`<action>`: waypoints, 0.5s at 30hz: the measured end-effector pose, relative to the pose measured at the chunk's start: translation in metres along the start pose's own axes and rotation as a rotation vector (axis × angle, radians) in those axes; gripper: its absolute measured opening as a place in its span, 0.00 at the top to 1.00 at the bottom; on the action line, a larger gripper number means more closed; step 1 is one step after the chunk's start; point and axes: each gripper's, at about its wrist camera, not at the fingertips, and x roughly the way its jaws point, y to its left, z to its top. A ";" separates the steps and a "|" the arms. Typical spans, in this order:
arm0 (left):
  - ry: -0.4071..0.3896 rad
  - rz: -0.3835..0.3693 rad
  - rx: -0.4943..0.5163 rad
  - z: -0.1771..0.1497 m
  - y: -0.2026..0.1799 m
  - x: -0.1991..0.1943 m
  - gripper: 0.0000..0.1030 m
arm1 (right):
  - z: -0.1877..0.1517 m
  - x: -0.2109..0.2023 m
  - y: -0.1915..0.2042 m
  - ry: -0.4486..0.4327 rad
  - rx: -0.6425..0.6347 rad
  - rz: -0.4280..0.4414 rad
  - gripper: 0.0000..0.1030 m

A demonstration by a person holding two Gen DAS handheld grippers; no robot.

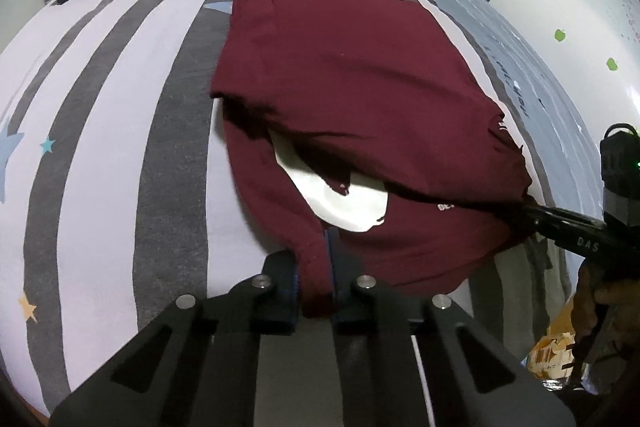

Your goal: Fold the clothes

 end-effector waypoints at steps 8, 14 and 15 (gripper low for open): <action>-0.070 -0.069 -0.072 0.042 0.002 -0.060 0.93 | 0.013 -0.043 0.008 -0.030 0.025 0.029 0.91; -0.153 -0.108 -0.100 0.120 -0.002 -0.084 0.93 | 0.072 -0.082 0.017 -0.093 0.012 0.057 0.93; -0.164 -0.113 -0.103 0.132 -0.002 -0.082 0.93 | 0.084 -0.084 0.017 -0.103 0.012 0.057 0.93</action>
